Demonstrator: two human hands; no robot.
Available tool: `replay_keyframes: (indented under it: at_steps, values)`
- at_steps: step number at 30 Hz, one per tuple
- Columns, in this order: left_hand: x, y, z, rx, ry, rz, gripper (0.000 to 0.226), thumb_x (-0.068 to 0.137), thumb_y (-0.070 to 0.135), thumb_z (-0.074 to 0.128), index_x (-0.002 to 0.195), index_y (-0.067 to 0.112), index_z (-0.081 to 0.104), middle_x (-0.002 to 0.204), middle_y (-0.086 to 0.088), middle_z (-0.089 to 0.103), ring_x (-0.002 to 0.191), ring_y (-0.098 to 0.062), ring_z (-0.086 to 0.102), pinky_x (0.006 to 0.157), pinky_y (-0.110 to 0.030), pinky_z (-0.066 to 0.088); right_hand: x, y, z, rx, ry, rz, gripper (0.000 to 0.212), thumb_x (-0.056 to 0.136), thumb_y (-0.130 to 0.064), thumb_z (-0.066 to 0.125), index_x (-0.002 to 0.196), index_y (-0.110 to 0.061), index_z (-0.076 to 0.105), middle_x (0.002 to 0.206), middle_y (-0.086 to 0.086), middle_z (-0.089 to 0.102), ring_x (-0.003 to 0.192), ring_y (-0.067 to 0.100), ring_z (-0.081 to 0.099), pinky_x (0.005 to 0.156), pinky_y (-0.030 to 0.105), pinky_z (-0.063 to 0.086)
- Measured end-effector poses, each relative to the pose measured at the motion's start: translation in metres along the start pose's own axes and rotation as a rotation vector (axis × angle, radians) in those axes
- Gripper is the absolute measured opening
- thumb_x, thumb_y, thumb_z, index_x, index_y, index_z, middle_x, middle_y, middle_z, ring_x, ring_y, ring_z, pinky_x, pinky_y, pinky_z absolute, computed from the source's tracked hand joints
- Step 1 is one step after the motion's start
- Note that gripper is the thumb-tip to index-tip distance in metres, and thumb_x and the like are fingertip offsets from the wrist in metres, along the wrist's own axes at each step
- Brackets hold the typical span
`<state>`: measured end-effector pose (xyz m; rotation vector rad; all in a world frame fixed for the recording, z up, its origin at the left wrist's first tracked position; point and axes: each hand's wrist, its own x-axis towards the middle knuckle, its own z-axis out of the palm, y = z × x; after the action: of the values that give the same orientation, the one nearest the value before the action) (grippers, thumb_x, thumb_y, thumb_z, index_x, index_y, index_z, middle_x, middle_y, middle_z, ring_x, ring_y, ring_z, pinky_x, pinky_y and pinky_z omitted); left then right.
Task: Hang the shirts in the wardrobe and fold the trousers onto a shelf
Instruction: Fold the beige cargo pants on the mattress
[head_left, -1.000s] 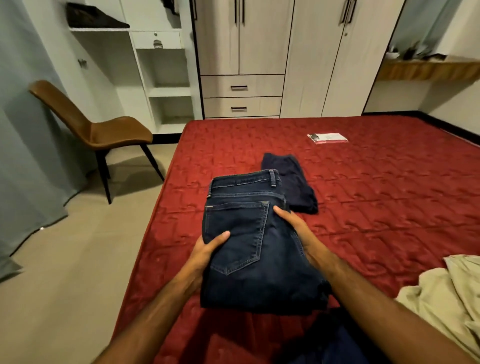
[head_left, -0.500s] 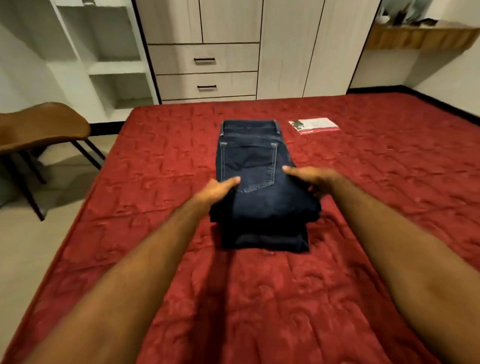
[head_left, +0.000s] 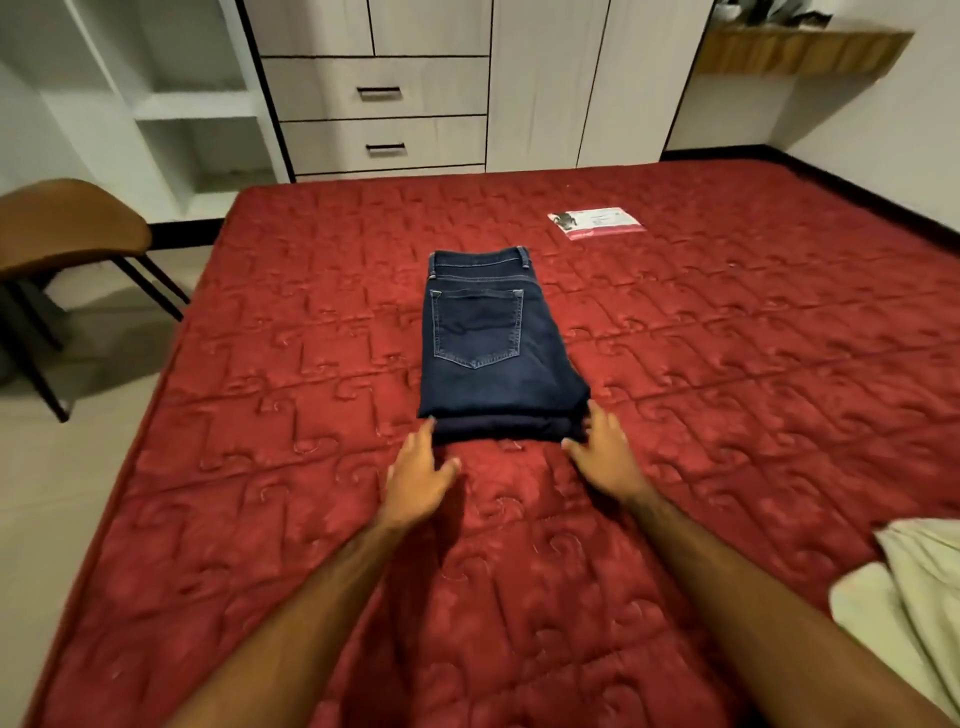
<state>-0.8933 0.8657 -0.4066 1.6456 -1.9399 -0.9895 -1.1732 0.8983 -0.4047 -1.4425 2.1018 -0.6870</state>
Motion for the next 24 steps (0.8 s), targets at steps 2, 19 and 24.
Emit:
replay_keyframes:
  at_steps: [2,19,24]
  values:
    - [-0.047,0.013,0.005,0.181,-0.084,0.084,0.072,0.086,0.054,0.048,0.150,0.021,0.039,0.150,-0.002,0.041,0.141,-0.022,0.037,0.109,-0.045,0.032,-0.048,0.007,-0.009,-0.204,-0.065,-0.082,0.076,0.088,-0.030,0.066,0.152,-0.011,0.029,0.142,0.016,0.041,0.131,0.037,0.043,0.110,0.049,0.036]
    - [-0.251,0.198,0.129,0.340,-0.689,0.566,0.047,0.092,0.042,0.058,0.130,0.015,0.058,0.133,-0.007,0.058,0.126,-0.022,0.052,0.106,-0.038,0.038,-0.405,0.142,-0.133,-0.349,0.213,0.204,0.061,0.085,-0.071,0.048,0.133,-0.033,0.057,0.119,-0.001,0.065,0.118,0.023,0.057,0.097,0.040,0.041]
    - [-0.271,0.207,0.166,0.388,-0.781,0.510,0.072,0.087,0.036,0.076,0.138,0.004,0.037,0.135,-0.013,0.052,0.121,-0.027,0.053,0.092,-0.026,0.042,-0.415,0.147,-0.122,-0.234,0.288,0.050,0.024,0.094,-0.042,0.056,0.101,-0.027,0.074,0.097,-0.005,0.073,0.097,0.018,0.065,0.087,0.035,0.041]
